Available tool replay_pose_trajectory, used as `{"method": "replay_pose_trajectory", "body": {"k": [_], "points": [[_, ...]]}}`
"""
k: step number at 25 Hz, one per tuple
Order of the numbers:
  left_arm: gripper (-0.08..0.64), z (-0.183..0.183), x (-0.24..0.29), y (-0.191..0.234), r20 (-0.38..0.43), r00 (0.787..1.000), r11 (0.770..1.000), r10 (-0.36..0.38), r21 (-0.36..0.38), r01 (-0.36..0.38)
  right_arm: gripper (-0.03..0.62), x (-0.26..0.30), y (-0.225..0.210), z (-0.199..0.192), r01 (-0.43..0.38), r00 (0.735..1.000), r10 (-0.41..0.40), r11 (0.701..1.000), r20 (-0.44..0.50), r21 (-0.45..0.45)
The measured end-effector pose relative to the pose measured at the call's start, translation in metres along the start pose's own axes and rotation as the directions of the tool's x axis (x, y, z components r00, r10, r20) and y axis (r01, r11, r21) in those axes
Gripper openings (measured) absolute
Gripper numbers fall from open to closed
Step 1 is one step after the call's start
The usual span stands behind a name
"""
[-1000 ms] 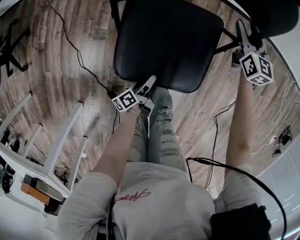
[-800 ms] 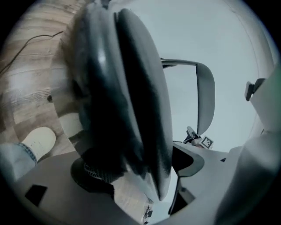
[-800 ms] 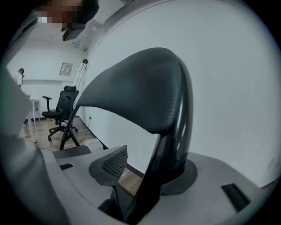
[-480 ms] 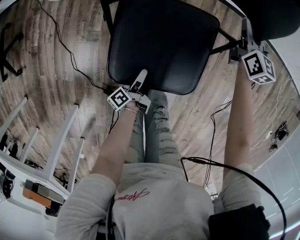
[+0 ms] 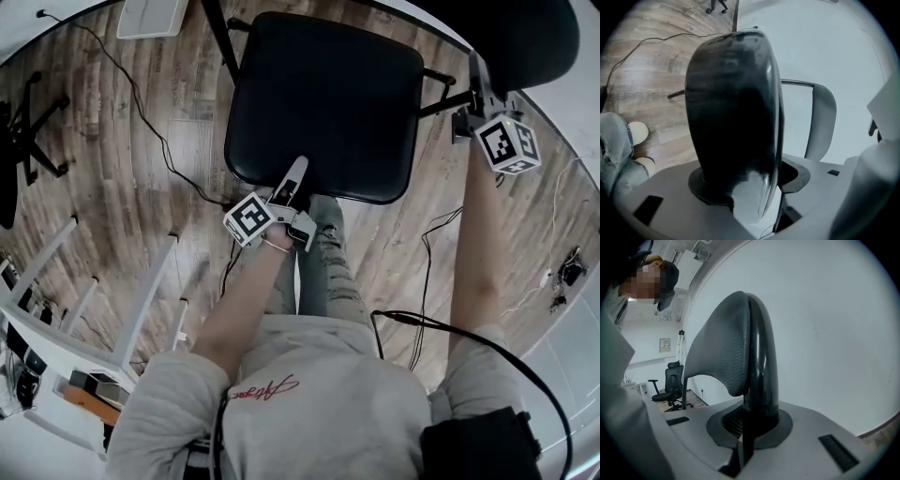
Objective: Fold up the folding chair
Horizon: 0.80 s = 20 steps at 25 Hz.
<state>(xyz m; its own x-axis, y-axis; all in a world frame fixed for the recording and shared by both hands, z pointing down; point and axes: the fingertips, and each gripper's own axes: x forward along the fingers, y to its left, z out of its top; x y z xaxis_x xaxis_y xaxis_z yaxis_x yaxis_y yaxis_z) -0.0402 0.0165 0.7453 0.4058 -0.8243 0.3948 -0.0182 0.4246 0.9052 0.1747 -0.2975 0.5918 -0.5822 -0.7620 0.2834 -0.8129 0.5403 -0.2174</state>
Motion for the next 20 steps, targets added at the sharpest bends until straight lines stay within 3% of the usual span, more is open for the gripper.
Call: {"method": "replay_pose_trajectory", "body": {"k": [8, 13, 20], "points": [[0.201, 0.009, 0.034, -0.122, -0.069, 0.996, 0.995, -0.06, 0.079, 0.065, 0.015, 0.011, -0.012, 0.049, -0.052, 0.998, 0.054, 0.998, 0.041, -0.042], [0.166, 0.031, 0.067, -0.185, -0.065, 0.995, 0.992, -0.071, 0.103, 0.078, 0.015, 0.033, -0.023, 0.071, -0.057, 0.996, 0.06, 0.997, 0.058, -0.055], [0.156, 0.064, 0.126, -0.244, -0.028, 0.999, 0.997, 0.033, 0.069, -0.031, 0.016, 0.078, -0.041, 0.087, -0.087, 0.996, 0.088, 0.995, 0.014, -0.042]]}}
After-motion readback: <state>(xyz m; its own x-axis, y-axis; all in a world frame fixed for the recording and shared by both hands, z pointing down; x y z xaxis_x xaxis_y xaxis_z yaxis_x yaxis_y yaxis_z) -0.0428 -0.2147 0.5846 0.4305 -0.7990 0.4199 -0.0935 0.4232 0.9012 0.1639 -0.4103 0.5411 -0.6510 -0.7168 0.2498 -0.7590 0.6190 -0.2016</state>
